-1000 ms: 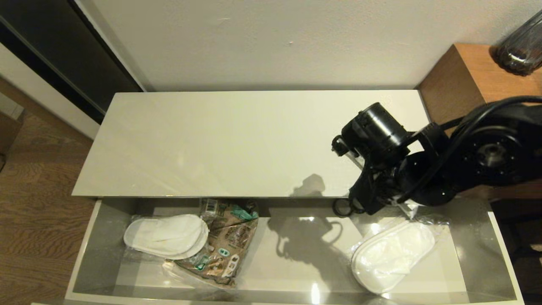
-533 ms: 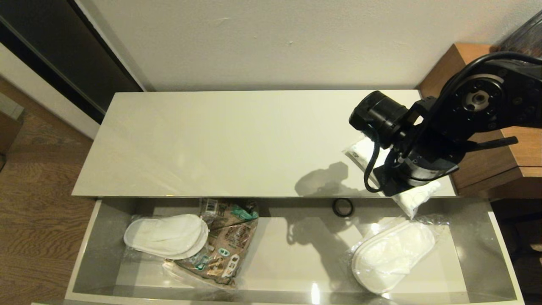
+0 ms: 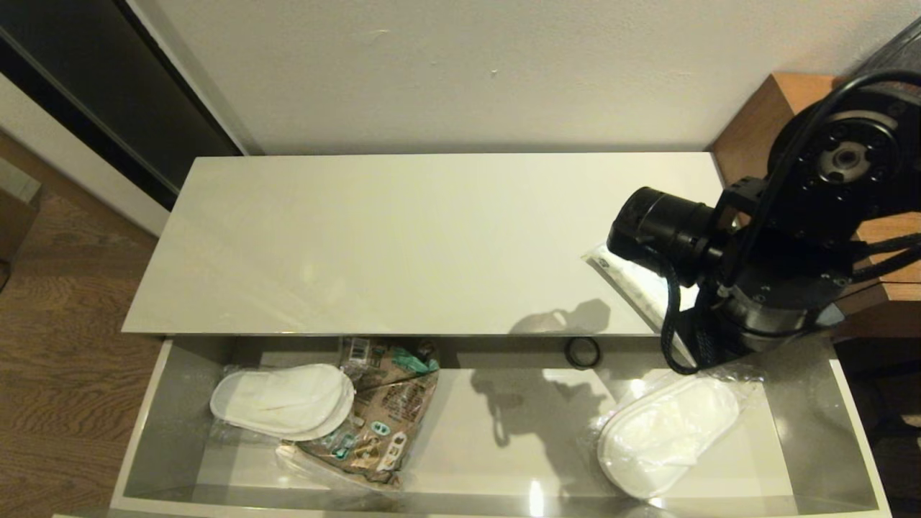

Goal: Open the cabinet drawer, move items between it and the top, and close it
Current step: Close the drawer

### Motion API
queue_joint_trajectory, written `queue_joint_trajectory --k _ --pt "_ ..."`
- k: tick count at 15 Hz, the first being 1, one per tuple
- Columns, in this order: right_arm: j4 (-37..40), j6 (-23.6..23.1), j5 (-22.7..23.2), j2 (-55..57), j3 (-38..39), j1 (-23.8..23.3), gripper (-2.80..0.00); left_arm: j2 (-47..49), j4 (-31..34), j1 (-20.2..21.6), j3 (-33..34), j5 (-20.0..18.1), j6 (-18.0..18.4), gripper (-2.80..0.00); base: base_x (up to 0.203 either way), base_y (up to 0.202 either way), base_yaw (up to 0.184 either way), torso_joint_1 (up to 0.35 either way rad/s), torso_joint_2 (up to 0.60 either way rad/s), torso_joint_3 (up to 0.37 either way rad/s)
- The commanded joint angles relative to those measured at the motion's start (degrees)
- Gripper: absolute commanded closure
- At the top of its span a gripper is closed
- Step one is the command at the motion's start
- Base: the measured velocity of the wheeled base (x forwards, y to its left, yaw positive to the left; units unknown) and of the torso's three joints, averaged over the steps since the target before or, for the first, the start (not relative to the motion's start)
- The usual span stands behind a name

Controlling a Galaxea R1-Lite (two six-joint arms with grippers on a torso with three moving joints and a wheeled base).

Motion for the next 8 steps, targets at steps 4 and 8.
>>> queue_joint_trajectory --k 4,8 --pt "9.19 21.19 18.4 -3.42 12.69 14.86 0.0 0.02 -0.02 0.02 0.01 0.0 0.0 0.0 0.0 0.0 0.0 0.0 0.0 0.0" --pt "9.86 33.53 29.67 -1.91 15.6 26.93 0.0 0.0 -0.02 0.02 0.01 0.0 0.0 0.0 0.0 0.0 0.0 0.0 0.0 0.0"
